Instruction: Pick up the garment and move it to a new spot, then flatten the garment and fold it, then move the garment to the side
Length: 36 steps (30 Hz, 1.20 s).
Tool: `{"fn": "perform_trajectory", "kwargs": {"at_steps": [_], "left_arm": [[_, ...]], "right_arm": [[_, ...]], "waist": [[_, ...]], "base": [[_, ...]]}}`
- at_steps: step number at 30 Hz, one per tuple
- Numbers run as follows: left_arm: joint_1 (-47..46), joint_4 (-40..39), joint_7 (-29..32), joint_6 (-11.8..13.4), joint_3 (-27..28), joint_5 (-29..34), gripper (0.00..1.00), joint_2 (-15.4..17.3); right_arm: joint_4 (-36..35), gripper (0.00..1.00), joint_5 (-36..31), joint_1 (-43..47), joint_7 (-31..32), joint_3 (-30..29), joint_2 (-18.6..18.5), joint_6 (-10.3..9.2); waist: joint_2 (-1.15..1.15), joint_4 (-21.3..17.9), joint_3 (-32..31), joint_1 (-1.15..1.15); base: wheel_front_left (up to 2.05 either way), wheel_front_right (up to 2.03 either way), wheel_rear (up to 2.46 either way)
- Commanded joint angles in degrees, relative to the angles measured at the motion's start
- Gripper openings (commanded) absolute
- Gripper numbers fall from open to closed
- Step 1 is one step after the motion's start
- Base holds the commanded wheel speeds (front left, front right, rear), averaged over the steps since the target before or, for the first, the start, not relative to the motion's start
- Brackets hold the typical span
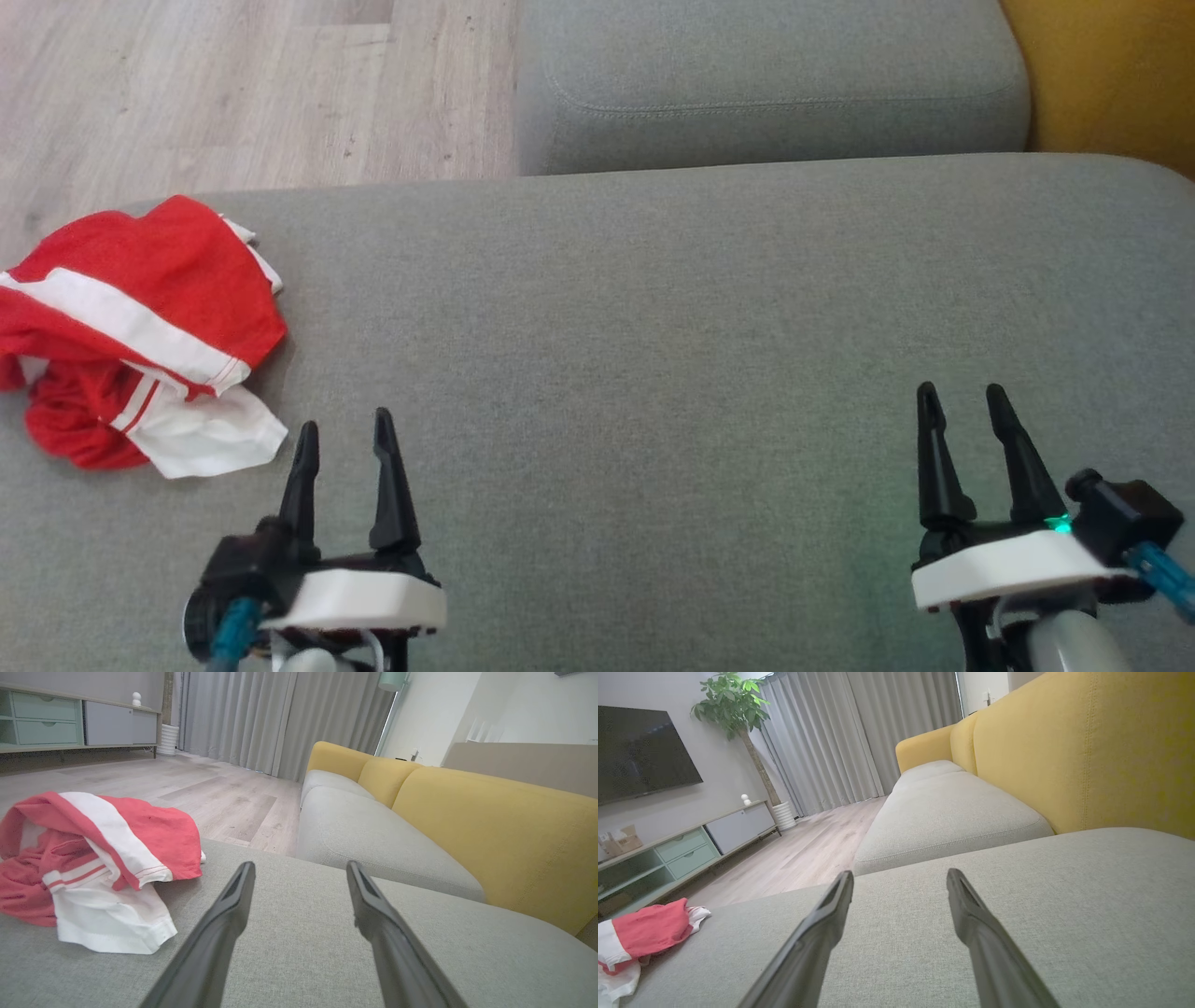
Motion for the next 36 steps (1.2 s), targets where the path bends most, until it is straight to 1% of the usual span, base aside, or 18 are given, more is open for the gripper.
{"fn": "perform_trajectory", "kwargs": {"at_steps": [1,5,15,24,31,36], "left_arm": [[-2.95,-2.57,-0.87,0.55,0.58,2.49,1.00,0.44],[-2.87,-2.48,-1.55,1.17,-0.42,5.49,1.00,0.45],[-2.82,-1.60,-3.25,2.00,-2.16,10.72,1.00,0.50],[-2.57,-0.15,-4.78,2.93,-2.75,15.80,1.00,0.54],[-2.30,0.00,-4.78,2.75,-1.98,14.99,1.00,0.54],[-2.44,0.34,-4.78,2.47,-2.03,14.50,1.00,0.54]], "right_arm": [[-2.17,1.00,-1.90,-2.50,-0.95,1.47,-0.54,0.20],[-2.26,1.00,-4.66,-2.50,-1.63,1.94,-0.56,0.21],[-2.83,1.00,-11.84,-2.06,-3.31,2.87,-0.60,0.23],[-0.98,1.00,-18.59,-1.36,-4.83,2.75,-0.64,0.24],[1.54,1.00,-17.39,-1.20,-4.83,1.00,-0.64,0.24],[1.91,1.00,-17.22,-1.30,-4.83,0.41,-0.64,0.24]], "waist": [[0.00,-0.01,0.03,0.00],[0.00,0.05,-0.03,0.00],[0.00,0.33,-0.37,0.00],[0.00,0.67,-0.80,0.00],[0.00,0.51,-0.61,0.00],[0.00,0.53,-0.20,0.00]], "base": [[0.00,0.00,0.00],[0.00,0.00,0.00],[0.00,0.00,0.00],[0.00,0.00,0.00],[0.00,0.00,0.00],[0.00,0.00,0.00]]}}
